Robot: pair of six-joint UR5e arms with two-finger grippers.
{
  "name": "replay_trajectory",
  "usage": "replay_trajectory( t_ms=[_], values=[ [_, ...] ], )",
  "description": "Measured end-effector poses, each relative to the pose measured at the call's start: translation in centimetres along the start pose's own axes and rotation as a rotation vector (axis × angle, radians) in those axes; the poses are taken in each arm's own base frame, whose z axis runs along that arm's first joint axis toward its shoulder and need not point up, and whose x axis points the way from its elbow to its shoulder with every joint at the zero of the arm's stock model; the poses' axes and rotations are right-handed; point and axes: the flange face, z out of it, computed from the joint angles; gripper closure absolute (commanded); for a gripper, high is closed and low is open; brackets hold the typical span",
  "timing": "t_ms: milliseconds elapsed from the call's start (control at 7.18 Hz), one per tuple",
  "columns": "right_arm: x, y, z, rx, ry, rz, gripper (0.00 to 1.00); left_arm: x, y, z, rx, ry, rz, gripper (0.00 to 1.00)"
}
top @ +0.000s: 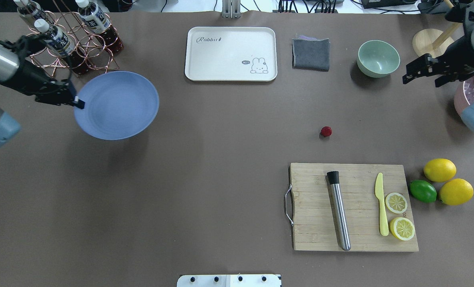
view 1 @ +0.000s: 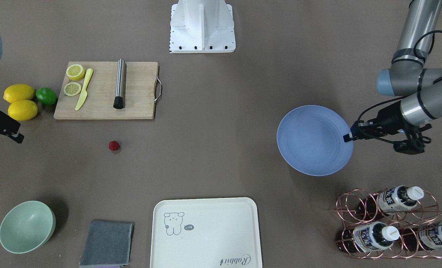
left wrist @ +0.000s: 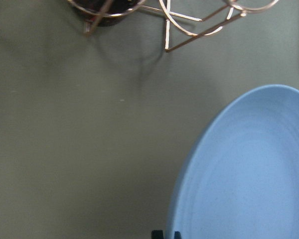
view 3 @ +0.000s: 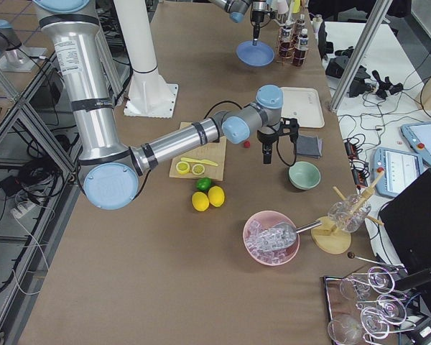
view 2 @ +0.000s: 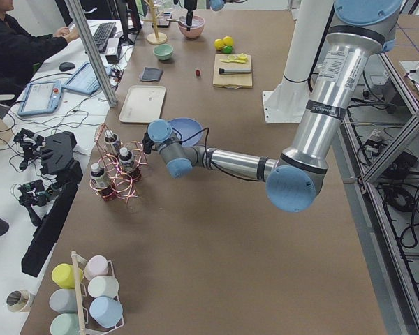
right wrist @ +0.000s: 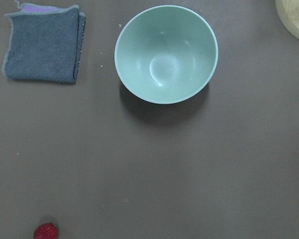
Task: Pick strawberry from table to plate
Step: 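Slide the blue plate toward center with left gripper while right gripper nears strawberry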
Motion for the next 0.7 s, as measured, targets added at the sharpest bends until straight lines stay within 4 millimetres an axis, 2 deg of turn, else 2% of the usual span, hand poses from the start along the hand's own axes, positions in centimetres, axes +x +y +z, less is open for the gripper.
replay_trajectory(
  t_ms=[139,418,557,697],
  values=[
    [-2.5,0.4,1.2,0.000,0.004,-0.004,0.00,5.9,1.6,3.7,0.004,0.015,-0.031,1.00],
    [-6.8,1.9,4.2,0.015,0.006,0.001,0.00,17.0,6.2,10.4,0.027,0.067,-0.100,1.00],
    [-9.3,2.6,6.0,0.025,0.006,0.018,0.00,21.2,8.7,13.4,0.039,0.091,-0.122,1.00],
    [-11.4,3.2,7.6,0.025,0.009,0.033,0.00,23.9,11.1,15.9,0.051,0.106,-0.131,1.00]
  ],
)
